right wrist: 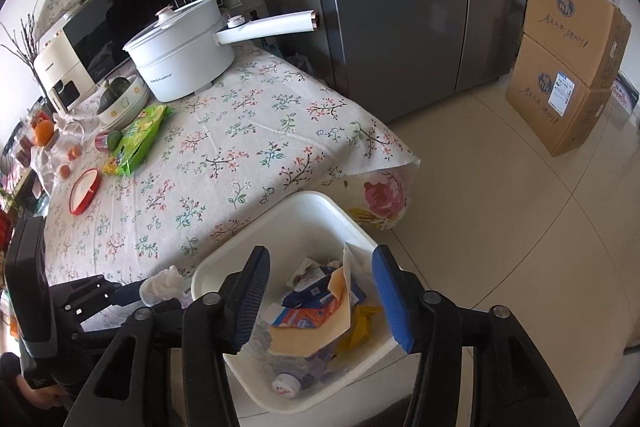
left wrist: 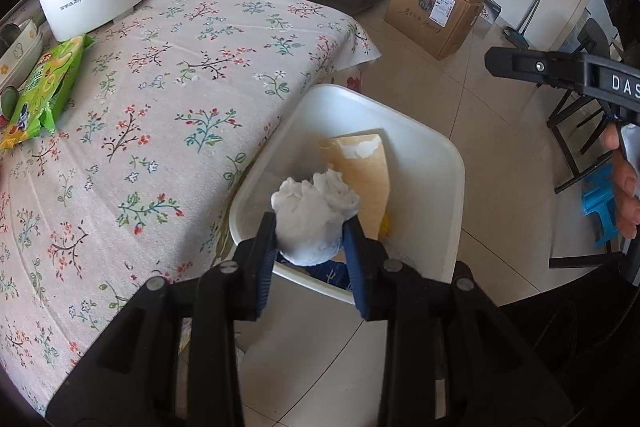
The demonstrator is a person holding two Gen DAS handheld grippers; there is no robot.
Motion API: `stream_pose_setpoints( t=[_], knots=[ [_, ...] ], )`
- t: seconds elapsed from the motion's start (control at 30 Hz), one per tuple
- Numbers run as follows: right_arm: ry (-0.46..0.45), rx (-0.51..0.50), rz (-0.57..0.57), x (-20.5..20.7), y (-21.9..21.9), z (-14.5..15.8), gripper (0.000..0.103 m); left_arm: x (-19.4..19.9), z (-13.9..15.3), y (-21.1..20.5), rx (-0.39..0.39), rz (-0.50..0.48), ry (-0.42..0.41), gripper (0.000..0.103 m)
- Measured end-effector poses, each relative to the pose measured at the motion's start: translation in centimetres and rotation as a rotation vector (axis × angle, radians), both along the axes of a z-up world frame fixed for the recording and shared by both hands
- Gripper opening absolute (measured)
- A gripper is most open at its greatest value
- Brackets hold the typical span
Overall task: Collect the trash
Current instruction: 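Carry tissue and cardboard to the bin and open both tools, then lower the right tool to the crumpled foil on the floor and grasp it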
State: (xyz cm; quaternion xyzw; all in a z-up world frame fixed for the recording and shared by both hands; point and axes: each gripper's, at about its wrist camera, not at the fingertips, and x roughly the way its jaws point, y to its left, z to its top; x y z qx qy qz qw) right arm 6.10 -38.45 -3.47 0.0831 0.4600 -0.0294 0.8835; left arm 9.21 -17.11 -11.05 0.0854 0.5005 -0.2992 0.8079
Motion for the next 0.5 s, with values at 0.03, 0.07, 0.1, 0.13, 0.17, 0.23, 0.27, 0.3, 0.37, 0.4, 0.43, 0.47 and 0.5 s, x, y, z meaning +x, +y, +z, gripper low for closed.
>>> stream_pose_setpoints(
  t=[0.03, 0.07, 0.1, 0.13, 0.17, 0.23, 0.27, 0.3, 0.37, 0.4, 0.43, 0.47, 0.5],
  knots=[
    [0.001, 0.002, -0.003, -0.1, -0.1, 0.0, 0.058, -0.1, -0.1, -0.2, 0.002, -0.005, 0.0, 0.035],
    [0.003, 0.003, -0.009, -0.1, -0.3, 0.0, 0.058, -0.1, -0.3, -0.4, 0.004, -0.01, 0.0, 0.035],
    [0.008, 0.003, -0.016, -0.1, -0.5, -0.1, 0.059, -0.1, -0.4, -0.6, 0.006, -0.015, -0.001, 0.035],
    [0.014, 0.002, -0.021, -0.1, -0.6, -0.2, 0.06, -0.2, -0.5, -0.8, 0.008, -0.021, -0.003, 0.035],
    [0.02, 0.001, -0.026, -0.1, -0.7, -0.3, 0.061, -0.2, -0.6, -1.0, 0.009, -0.027, -0.005, 0.035],
    [0.03, -0.003, -0.032, -0.2, -0.9, -0.6, 0.061, -0.2, -0.8, -1.3, 0.003, -0.04, -0.011, 0.036],
    [0.034, -0.005, -0.034, -0.2, -1.0, -0.7, 0.062, -0.2, -0.7, -1.3, 0.004, -0.043, -0.016, 0.038],
    [0.037, -0.006, -0.036, -0.3, -1.1, -0.8, 0.062, -0.1, -0.7, -1.3, 0.008, -0.044, -0.017, 0.044],
    [0.044, -0.012, -0.039, -0.4, -1.2, -0.9, 0.066, 0.2, -0.6, -1.1, 0.031, -0.028, -0.013, 0.065],
    [0.046, -0.015, -0.04, -0.4, -1.2, -0.9, 0.066, 0.4, -0.4, -0.8, 0.038, -0.008, -0.024, 0.073],
    [0.048, -0.017, -0.038, -0.5, -1.2, -0.9, 0.068, 0.6, -0.1, -0.4, 0.036, 0.006, -0.033, 0.074],
    [0.048, -0.017, -0.036, -0.5, -1.1, -0.9, 0.068, 0.8, 0.1, 0.1, 0.034, 0.019, -0.031, 0.074],
    [0.048, -0.017, -0.033, -0.5, -1.1, -0.9, 0.069, 1.1, 0.3, 0.7, 0.037, 0.037, -0.025, 0.074]
  ],
)
